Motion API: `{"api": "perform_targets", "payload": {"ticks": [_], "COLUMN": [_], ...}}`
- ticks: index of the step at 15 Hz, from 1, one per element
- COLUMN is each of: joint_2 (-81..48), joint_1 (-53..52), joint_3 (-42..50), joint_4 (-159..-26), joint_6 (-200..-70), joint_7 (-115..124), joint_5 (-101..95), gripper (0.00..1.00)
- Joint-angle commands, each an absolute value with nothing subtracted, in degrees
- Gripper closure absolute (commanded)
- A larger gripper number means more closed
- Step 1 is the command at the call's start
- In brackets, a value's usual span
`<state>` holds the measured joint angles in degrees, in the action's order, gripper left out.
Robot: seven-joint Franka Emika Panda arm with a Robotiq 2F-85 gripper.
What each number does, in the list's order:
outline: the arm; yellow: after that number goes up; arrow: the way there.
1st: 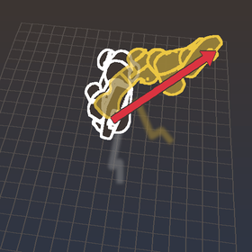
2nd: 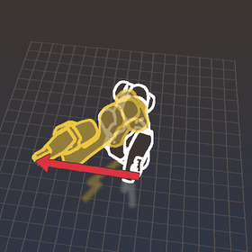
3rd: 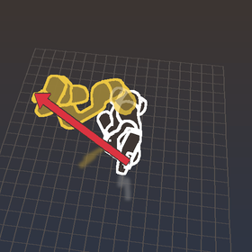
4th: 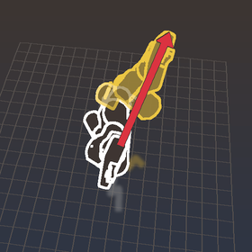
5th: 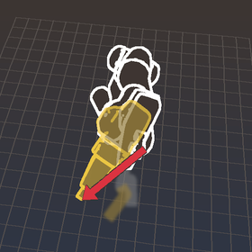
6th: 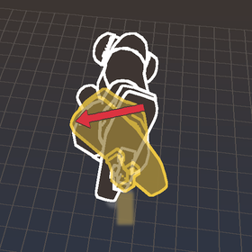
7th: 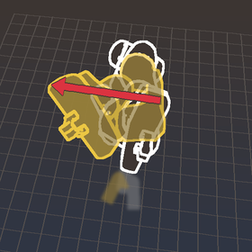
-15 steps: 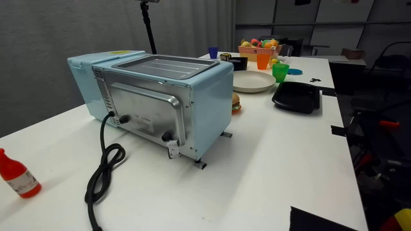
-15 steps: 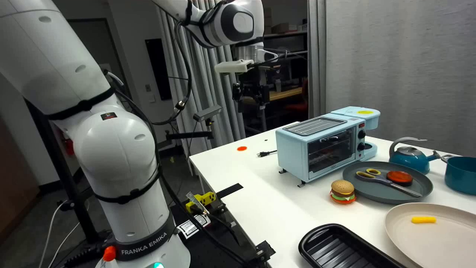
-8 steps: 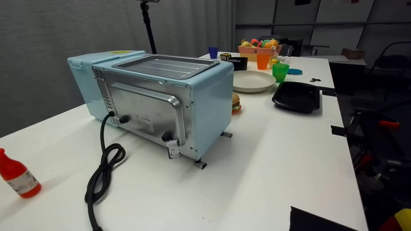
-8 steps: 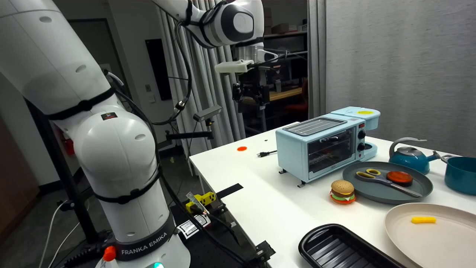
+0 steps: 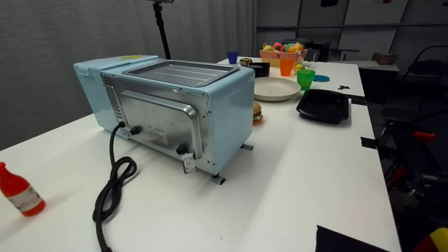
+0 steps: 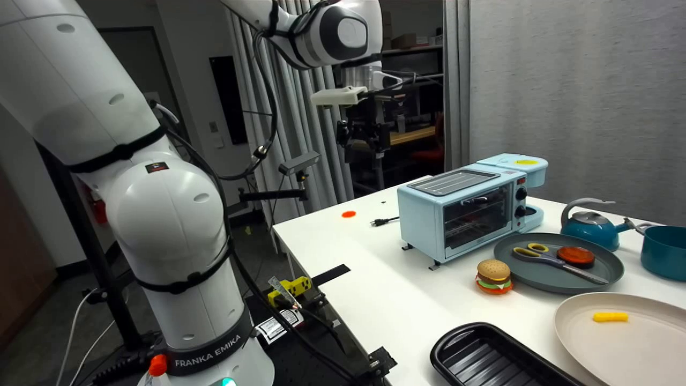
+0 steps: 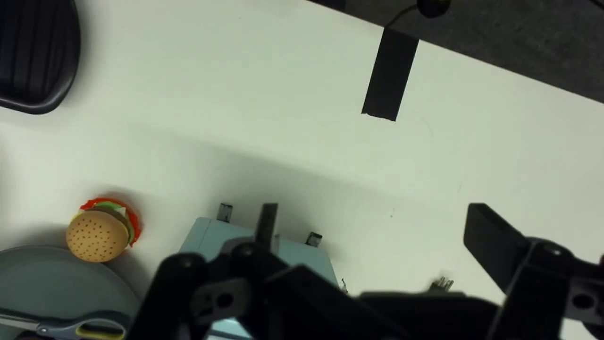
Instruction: Remove the chip from the plate and put it in the green cup.
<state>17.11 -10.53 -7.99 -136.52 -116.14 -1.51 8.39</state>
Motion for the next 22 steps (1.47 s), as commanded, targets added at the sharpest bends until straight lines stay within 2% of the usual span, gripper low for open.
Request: {"api": "perform_targets", "payload": {"ticks": [1, 12, 22], "joint_2": [17.5, 16.7, 7.3], "joint_1": [-8.9, -0.7, 5.8], "joint_3": [-6.9, 0.9, 6.1], "joint_4": [-136.5, -135.5, -127.5], "joint_6": [-115.8, -116.3, -121.5], "joint_7": [-1.8, -1.5, 0.1], "joint_5": [7.5, 4.9, 0.8], "gripper": [0.0, 0.0, 0.0]}}
